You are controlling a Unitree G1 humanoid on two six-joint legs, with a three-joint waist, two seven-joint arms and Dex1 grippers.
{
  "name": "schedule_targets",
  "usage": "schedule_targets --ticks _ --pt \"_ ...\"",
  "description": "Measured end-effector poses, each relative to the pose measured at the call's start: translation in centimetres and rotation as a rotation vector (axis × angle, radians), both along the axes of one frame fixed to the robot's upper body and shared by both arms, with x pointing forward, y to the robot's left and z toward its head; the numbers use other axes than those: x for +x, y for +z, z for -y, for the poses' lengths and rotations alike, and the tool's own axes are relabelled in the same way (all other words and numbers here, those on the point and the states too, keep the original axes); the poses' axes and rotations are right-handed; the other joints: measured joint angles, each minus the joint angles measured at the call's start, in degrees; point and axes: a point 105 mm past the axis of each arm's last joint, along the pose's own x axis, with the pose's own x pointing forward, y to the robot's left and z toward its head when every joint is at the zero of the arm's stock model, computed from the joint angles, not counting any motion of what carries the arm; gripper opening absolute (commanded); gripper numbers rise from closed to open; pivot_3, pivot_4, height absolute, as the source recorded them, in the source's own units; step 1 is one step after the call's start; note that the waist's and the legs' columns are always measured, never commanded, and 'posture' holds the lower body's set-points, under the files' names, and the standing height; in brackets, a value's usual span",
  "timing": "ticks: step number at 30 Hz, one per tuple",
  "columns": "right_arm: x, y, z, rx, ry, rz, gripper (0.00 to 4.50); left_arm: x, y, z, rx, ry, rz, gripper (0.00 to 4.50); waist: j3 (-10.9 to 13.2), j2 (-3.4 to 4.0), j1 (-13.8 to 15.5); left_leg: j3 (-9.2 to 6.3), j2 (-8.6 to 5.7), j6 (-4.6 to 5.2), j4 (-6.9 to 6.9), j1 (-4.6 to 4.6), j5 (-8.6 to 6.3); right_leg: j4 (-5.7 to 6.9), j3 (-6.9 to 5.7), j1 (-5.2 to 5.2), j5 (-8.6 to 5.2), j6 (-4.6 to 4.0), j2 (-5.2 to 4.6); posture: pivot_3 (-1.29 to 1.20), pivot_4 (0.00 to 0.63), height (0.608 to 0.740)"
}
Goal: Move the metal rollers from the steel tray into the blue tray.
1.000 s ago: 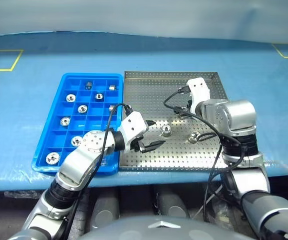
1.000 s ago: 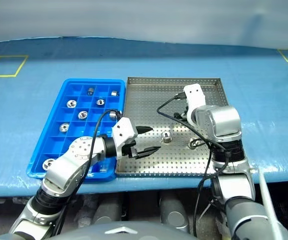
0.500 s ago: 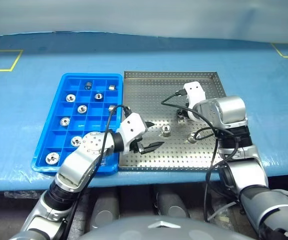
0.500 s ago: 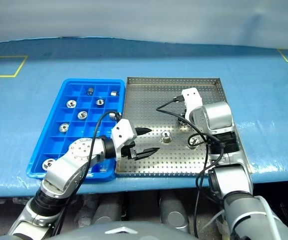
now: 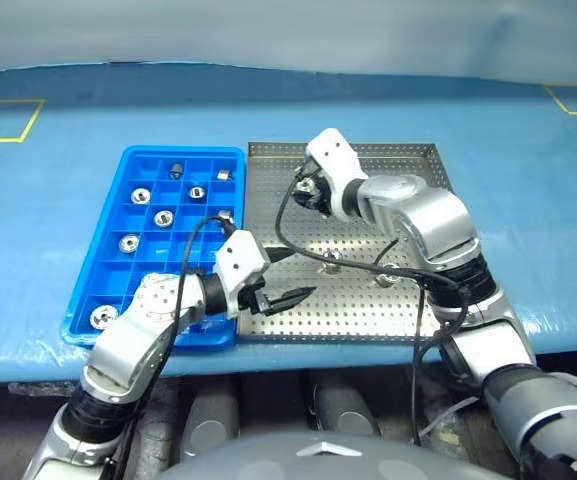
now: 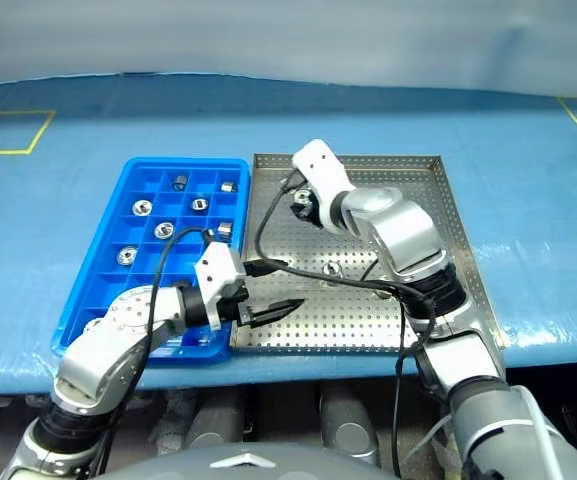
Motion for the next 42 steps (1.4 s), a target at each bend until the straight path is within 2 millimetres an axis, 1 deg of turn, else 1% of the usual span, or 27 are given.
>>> schedule_targets --ticks 2,3,4,6,9,14,18,21,24,29,32,37,42 --pt "-0.4 0.1 -1.8 0.001 0.08 0.009 1.71 -0.1 0.3 -0.5 -0.015 0.018 0.004 3.64 0.0 0.0 0.34 0.01 0.0 0.0 0.0 0.0 0.0 -0.01 0.0 0.0 0.02 -0.02 0.0 0.13 0.15 0.74" --pt "-0.7 0.1 -3.2 -0.006 0.139 0.02 1.71 -0.3 0.6 -0.9 -0.018 0.031 0.01 3.64 0.01 0.0 0.42 0.02 0.02 0.0 0.0 0.01 0.0 0.0 0.01 -0.02 0.01 -0.03 0.01 0.15 0.15 0.74" --pt "-0.9 0.1 -4.0 -0.01 0.174 0.027 1.71 -0.3 0.6 -1.2 -0.011 0.037 0.015 3.64 0.01 0.01 0.59 0.02 0.04 0.0 -0.01 0.01 0.0 0.0 -0.01 -0.02 0.02 -0.04 0.03 0.16 0.15 0.74" --pt "-1.4 0.3 -6.3 -0.014 0.269 0.041 1.71 -0.7 1.0 -1.7 -0.014 0.045 0.025 3.64 0.02 0.01 1.14 -0.02 0.08 0.0 -0.03 0.01 0.0 0.02 -0.07 -0.03 0.01 -0.15 0.06 0.18 0.15 0.74" --pt "-2.0 -0.2 -8.7 -0.026 0.381 0.038 1.71 -1.4 1.3 -2.1 -0.011 0.041 0.03 3.64 0.02 0.0 2.32 -0.04 0.07 -0.01 -0.06 0.02 0.0 0.01 -0.11 -0.02 0.04 -0.28 0.04 0.22 0.15 0.74" --pt "-2.9 -2.1 -11.5 -0.106 0.537 0.005 1.71 -3.0 1.2 -2.6 0.042 0.005 0.03 3.64 0.04 0.01 3.95 -0.04 0.08 -0.03 -0.09 0.02 0.0 0.0 -0.15 -0.03 0.0 -0.34 0.03 0.27 0.15 0.74" --pt "-3.4 -2.7 -13.0 -0.128 0.614 -0.015 1.71 -3.4 1.0 -2.7 0.054 0.013 0.025 3.64 0.04 0.0 5.16 -0.05 0.13 -0.05 -0.11 0.05 0.0 0.0 -0.24 -0.03 -0.07 -0.41 0.05 0.3 0.15 0.74" --pt "-3.6 -3.7 -14.1 -0.148 0.638 -0.031 1.71 -3.4 1.0 -2.7 0.054 0.025 0.028 3.64 0.04 0.01 5.71 -0.08 0.15 -0.07 -0.17 0.06 0.01 0.01 -0.28 -0.04 -0.1 -0.46 0.07 0.32 0.15 0.74" --pt "-3.6 -4.9 -14.6 -0.158 0.637 -0.061 1.71 -3.4 0.9 -2.6 0.054 0.032 0.022 3.64 0.05 0.01 6.2 -0.09 0.15 -0.14 -0.25 0.05 0.04 0.01 -0.3 -0.09 -0.1 -0.51 0.08 0.33 0.15 0.74" --pt "-3.4 -5.1 -14.6 -0.152 0.648 -0.054 1.71 -3.5 0.7 -2.4 0.054 0.037 0.015 3.64 0.05 0.01 6.47 -0.1 0.24 -0.25 -0.45 0.21 0.09 0.05 -0.3 -0.07 -0.2 -0.53 0.17 0.33 0.15 0.74" --pt "-3.1 -5.1 -14.4 -0.144 0.637 -0.06 1.71 -3.5 0.7 -2.4 0.053 0.041 0.015 3.64 0.05 0.02 6.58 -0.21 0.31 -0.36 -0.5 0.27 0.16 0.16 -0.42 -0.07 -0.32 -0.6 0.24 0.31 0.15 0.74" --pt "-2.4 -4.9 -12.8 -0.134 0.625 -0.102 1.71 -3.6 0.7 -2.3 0.052 0.031 0.012 3.64 0.06 0.03 7.1 -0.31 0.3 -0.43 -0.49 0.18 0.2 0.11 -0.59 -0.07 -0.36 -0.66 0.18 0.29 0.15 0.74" --pt "-2.4 -4.7 -12.7 -0.111 0.619 -0.124 1.71 -3.6 0.8 -2.2 0.055 0.013 0.018 3.64 0.06 0.04 7.08 -0.42 0.29 -0.45 -0.55 0.08 0.18 0.1 -0.75 -0.15 -0.27 -0.8 0.16 0.29 0.15 0.74"
